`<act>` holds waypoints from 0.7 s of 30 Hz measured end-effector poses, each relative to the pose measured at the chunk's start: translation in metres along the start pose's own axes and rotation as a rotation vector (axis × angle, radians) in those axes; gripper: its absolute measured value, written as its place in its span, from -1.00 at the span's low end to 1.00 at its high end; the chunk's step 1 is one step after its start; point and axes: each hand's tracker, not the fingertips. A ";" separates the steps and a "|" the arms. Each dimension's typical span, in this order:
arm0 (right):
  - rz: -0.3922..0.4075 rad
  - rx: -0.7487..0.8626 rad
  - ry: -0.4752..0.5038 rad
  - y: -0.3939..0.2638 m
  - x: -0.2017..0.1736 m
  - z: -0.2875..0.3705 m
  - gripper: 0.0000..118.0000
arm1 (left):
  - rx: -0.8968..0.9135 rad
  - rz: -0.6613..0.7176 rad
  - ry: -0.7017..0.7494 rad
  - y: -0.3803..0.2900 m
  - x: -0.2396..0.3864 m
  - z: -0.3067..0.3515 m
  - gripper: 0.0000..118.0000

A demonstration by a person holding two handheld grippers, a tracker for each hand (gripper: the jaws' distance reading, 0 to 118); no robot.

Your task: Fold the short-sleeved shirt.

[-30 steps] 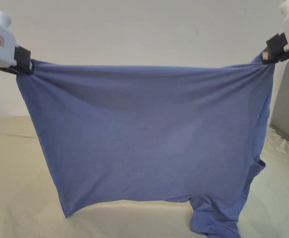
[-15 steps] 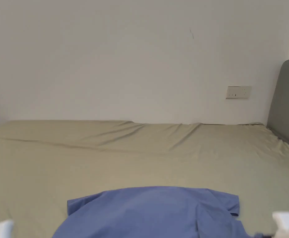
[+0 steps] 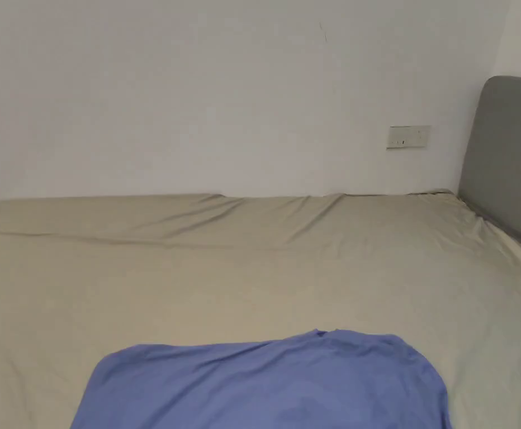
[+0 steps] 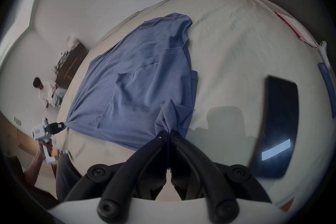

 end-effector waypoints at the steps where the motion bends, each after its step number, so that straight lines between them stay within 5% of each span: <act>1: 0.001 -0.017 -0.005 -0.008 -0.002 0.008 -0.86 | -0.022 0.011 0.005 -0.008 0.000 0.005 -0.93; 6: 0.025 -0.040 -0.037 -0.052 -0.008 0.049 -0.86 | -0.058 -0.054 0.006 -0.047 0.008 0.043 -0.93; 11: -0.039 -0.042 0.021 -0.072 -0.005 0.074 -0.86 | -0.057 -0.019 -0.014 -0.061 -0.003 0.064 -0.93; 16: 0.174 -0.078 -0.151 -0.081 -0.018 0.052 -0.86 | -0.054 -0.032 -0.024 -0.066 0.003 0.055 -0.93; 18: 0.182 -0.113 -0.151 -0.086 -0.019 0.030 -0.80 | -0.076 -0.042 0.008 -0.067 0.004 0.044 -0.91; 20: 0.202 -0.081 -0.165 -0.086 -0.026 0.030 -0.68 | -0.080 -0.032 0.020 -0.068 0.003 0.040 -0.60; 21: 0.208 -0.085 -0.170 -0.085 -0.029 0.033 -0.38 | -0.080 -0.021 0.035 -0.068 0.002 0.042 0.07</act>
